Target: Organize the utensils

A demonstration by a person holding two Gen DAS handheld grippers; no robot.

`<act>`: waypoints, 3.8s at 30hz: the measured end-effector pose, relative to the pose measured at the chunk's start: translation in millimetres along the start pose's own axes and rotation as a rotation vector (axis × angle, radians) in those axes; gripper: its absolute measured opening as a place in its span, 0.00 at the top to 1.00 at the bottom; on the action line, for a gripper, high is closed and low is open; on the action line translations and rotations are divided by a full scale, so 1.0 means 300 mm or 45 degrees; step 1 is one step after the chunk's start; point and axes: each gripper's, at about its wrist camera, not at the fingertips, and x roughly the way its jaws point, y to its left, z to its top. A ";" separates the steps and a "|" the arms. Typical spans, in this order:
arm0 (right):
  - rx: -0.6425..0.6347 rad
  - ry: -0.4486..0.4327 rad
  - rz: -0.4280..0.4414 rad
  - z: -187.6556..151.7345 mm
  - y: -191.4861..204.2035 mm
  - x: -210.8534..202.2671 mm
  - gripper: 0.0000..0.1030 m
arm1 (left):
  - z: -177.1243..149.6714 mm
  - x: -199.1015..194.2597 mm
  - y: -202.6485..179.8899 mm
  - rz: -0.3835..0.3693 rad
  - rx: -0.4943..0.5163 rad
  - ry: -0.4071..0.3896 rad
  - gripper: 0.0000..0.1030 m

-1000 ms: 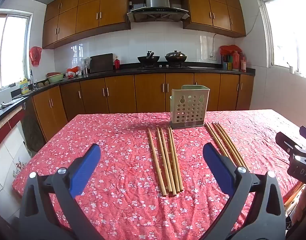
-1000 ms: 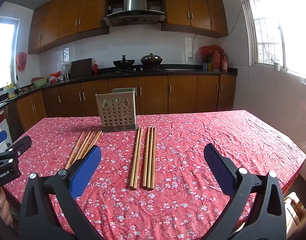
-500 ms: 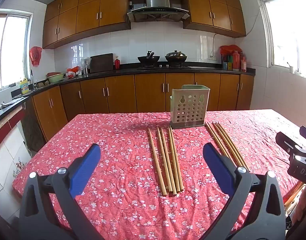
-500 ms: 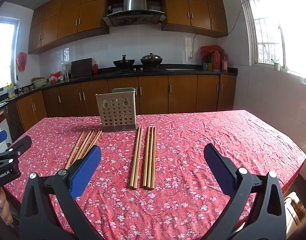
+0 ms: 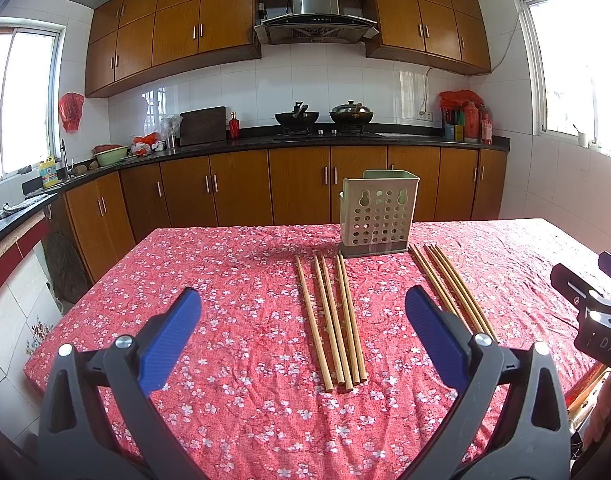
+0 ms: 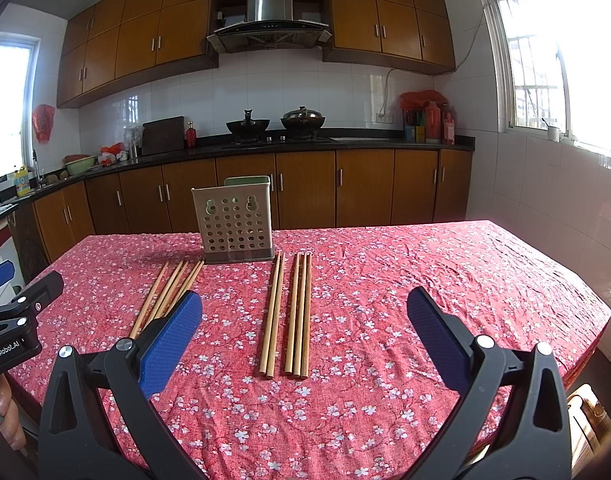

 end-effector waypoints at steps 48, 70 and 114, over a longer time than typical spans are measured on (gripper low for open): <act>0.000 0.000 0.001 -0.009 0.006 0.003 0.02 | 0.000 0.000 0.000 0.000 0.000 0.000 0.04; 0.115 0.443 -0.023 -0.045 -0.109 0.310 0.28 | -0.049 0.272 0.118 0.106 -0.116 0.335 0.04; 0.109 0.741 0.034 -0.093 -0.136 0.648 0.92 | -0.089 0.702 0.106 -0.079 -0.038 0.701 0.92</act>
